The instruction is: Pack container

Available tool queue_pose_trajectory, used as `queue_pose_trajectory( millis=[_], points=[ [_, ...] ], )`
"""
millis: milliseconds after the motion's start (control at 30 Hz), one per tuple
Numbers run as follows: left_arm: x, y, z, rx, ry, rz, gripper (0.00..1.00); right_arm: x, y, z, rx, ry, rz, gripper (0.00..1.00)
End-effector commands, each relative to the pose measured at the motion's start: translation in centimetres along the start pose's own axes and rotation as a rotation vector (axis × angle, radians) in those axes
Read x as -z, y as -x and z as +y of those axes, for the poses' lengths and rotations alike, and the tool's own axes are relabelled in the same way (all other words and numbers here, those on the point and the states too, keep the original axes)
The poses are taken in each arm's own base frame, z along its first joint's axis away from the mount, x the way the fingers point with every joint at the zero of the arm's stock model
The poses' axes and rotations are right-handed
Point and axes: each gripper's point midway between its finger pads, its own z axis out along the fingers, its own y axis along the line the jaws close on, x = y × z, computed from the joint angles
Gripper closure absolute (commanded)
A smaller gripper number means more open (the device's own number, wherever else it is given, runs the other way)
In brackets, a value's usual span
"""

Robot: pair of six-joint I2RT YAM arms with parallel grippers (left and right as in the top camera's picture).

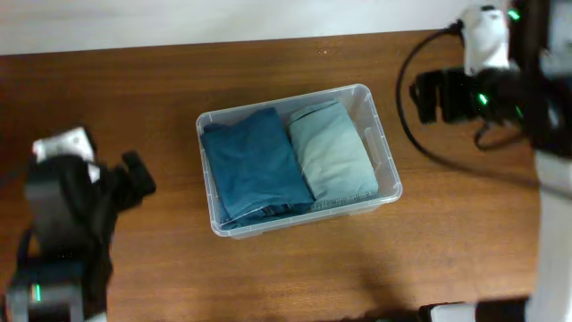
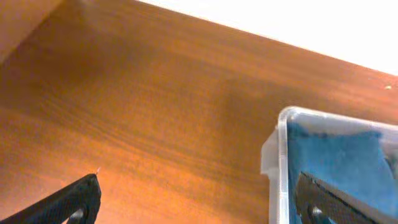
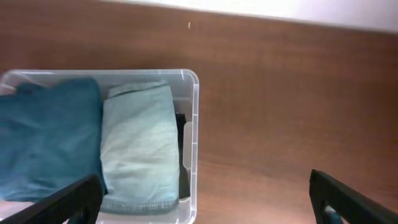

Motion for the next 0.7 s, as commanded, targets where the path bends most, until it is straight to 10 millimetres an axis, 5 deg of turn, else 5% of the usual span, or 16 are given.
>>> queue_pose_trajectory(
  millis=[0, 200, 300, 433, 500, 667],
  points=[
    [1.8, -2.6, 1.2, 0.051, 0.005, -0.044, 0.01, 1.7, -2.9, 0.2, 0.010, -0.021, -0.020, 0.01],
    [2.9, -8.0, 2.4, 0.170, 0.003, -0.004, 0.01, 1.7, -11.2, 0.4, -0.033, -0.055, -0.073, 0.02],
    [2.8, -8.9, 2.2, 0.206, -0.014, 0.016, 0.01, 2.3, -16.9, 0.8, -0.084, -0.063, -0.158, 0.01],
    [2.8, -8.9, 2.2, 0.206, -0.014, 0.016, 0.01, 3.5, -22.0, 1.4, -0.076, -0.066, -0.248, 0.02],
    [2.8, -8.9, 2.2, 0.206, -0.014, 0.016, 0.01, 4.1, -23.8, 1.7, -0.074, -0.067, -0.268, 0.02],
    [2.8, -8.9, 2.2, 0.206, -0.014, 0.016, 0.01, 5.9, -24.3, 1.9, -0.065, -0.071, -0.372, 0.02]
  ],
)
